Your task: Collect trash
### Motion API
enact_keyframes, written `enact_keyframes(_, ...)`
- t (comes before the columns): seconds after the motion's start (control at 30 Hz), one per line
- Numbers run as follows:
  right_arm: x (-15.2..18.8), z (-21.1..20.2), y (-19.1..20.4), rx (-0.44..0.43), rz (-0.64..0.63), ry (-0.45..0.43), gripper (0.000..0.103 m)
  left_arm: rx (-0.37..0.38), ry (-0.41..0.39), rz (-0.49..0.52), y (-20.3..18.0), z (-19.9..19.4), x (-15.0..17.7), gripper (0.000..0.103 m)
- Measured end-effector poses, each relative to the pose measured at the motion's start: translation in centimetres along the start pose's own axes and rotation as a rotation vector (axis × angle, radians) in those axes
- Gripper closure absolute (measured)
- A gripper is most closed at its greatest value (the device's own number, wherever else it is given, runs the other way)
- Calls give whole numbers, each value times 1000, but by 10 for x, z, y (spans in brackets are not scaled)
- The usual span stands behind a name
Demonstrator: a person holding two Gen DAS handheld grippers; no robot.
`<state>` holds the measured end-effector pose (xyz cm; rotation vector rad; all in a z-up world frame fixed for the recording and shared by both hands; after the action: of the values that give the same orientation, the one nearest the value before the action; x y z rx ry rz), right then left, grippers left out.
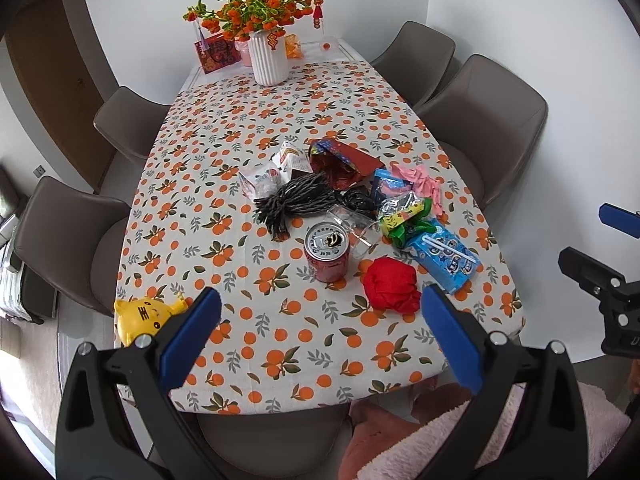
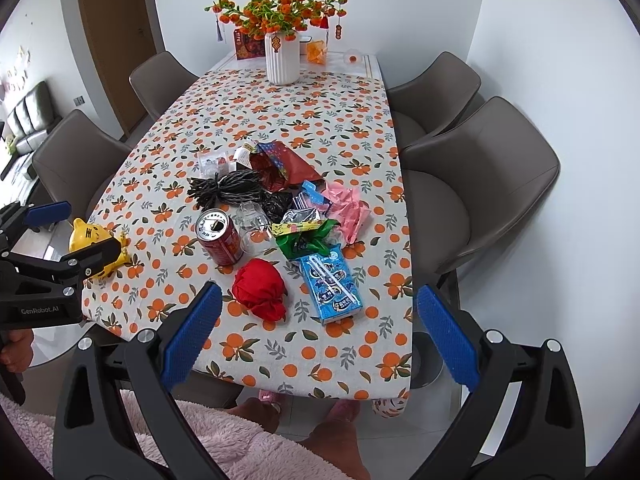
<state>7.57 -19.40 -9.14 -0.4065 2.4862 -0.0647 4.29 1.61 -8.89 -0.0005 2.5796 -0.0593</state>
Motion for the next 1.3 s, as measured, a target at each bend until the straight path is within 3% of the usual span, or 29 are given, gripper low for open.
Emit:
enact_keyframes(0.47,0,0,3,-9,-2,6,8,5,-1,-11,-1,-6,4,4)
enact_keyframes(0.63,1,-2,13,-122,-24,3,8,112,-10,12,-11,-6,5,4)
enact_keyframes(0.83,3,-4,22,-199,-53,2,8,165,-8,49,-18,-8,6,4)
enact_keyframes(1.3,0,-11,34,-288,-108,-16,8,178,-14,100,-28,-12,8,4)
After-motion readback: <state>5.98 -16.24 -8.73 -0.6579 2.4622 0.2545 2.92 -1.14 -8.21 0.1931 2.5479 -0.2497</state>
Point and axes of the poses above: each gripper's, at about its wrist camera, not at the fingertips, and z roughly the way its jaws point, y to its left, x to its underside, the point moved 10 cm from there along z, roughly the way its jaws point, and after that the axes turned 8 degrees about x, right-handed, at the moved point
